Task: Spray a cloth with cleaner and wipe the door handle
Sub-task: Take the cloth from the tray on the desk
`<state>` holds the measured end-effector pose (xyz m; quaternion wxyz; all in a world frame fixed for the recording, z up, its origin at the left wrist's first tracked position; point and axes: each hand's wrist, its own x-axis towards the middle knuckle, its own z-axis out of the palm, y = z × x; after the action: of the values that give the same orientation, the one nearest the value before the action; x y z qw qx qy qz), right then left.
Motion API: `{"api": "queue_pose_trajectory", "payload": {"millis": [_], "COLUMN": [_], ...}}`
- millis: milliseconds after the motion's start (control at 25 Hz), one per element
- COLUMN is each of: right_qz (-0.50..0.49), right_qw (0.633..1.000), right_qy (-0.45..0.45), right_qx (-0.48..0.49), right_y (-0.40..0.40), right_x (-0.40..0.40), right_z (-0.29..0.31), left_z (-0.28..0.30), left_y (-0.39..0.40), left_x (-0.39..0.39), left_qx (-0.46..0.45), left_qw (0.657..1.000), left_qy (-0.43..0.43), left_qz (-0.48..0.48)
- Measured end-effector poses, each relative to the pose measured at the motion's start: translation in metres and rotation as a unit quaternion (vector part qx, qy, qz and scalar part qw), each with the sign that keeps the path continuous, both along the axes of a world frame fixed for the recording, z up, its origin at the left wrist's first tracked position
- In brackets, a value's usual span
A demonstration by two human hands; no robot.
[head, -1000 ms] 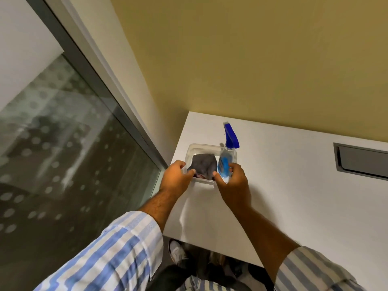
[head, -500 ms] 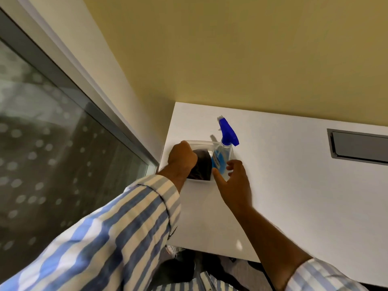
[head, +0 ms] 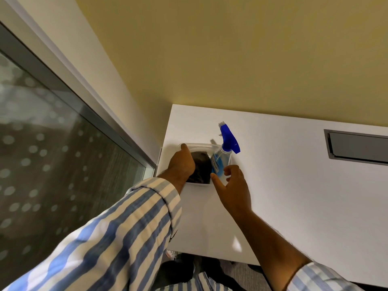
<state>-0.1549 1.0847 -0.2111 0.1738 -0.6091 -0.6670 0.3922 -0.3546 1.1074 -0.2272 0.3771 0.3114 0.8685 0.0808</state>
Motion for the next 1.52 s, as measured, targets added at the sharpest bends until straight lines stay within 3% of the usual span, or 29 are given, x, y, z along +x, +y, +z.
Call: {"api": "queue_pose_trajectory", "payload": {"millis": [160, 240, 520, 720, 920, 1120, 1280, 1440, 1520], "right_qz": [0.015, 0.024, 0.020, 0.007, 0.013, 0.006, 0.007, 0.057, 0.010], "right_qw": [1.000, 1.000, 0.993, 0.965, 0.954, 0.951, 0.920, 0.947, 0.962], "right_qy": [0.004, 0.013, 0.096, 0.233, 0.258, 0.266, 0.317, 0.270, 0.249], "right_qx": [-0.006, -0.014, -0.066, -0.118, -0.152, -0.156, -0.229, -0.166, -0.109], "right_y": [0.002, 0.002, -0.011, -0.020, -0.012, -0.004, -0.007, -0.011, -0.006], "right_x": [0.001, 0.000, -0.012, -0.029, -0.035, -0.027, -0.022, -0.021, -0.018], "right_z": [-0.005, -0.006, 0.006, 0.027, 0.034, 0.033, 0.032, 0.036, 0.037], "left_z": [0.006, 0.012, 0.042, 0.062, 0.071, 0.072, 0.071, 0.066, 0.062], "left_y": [-0.010, -0.020, -0.076, -0.097, -0.106, -0.109, -0.112, -0.110, -0.108], "left_x": [-0.005, -0.006, -0.008, -0.007, -0.002, 0.012, 0.026, 0.034, 0.033], "left_qx": [0.088, 0.142, 0.288, 0.271, 0.297, 0.235, 0.196, 0.222, 0.251], "left_qw": [0.995, 0.982, 0.895, 0.874, 0.849, 0.852, 0.844, 0.826, 0.806], "left_qy": [-0.032, -0.076, -0.264, -0.326, -0.357, -0.370, -0.427, -0.433, -0.443], "left_qz": [0.032, 0.093, 0.215, 0.239, 0.250, 0.286, 0.259, 0.285, 0.303]}}
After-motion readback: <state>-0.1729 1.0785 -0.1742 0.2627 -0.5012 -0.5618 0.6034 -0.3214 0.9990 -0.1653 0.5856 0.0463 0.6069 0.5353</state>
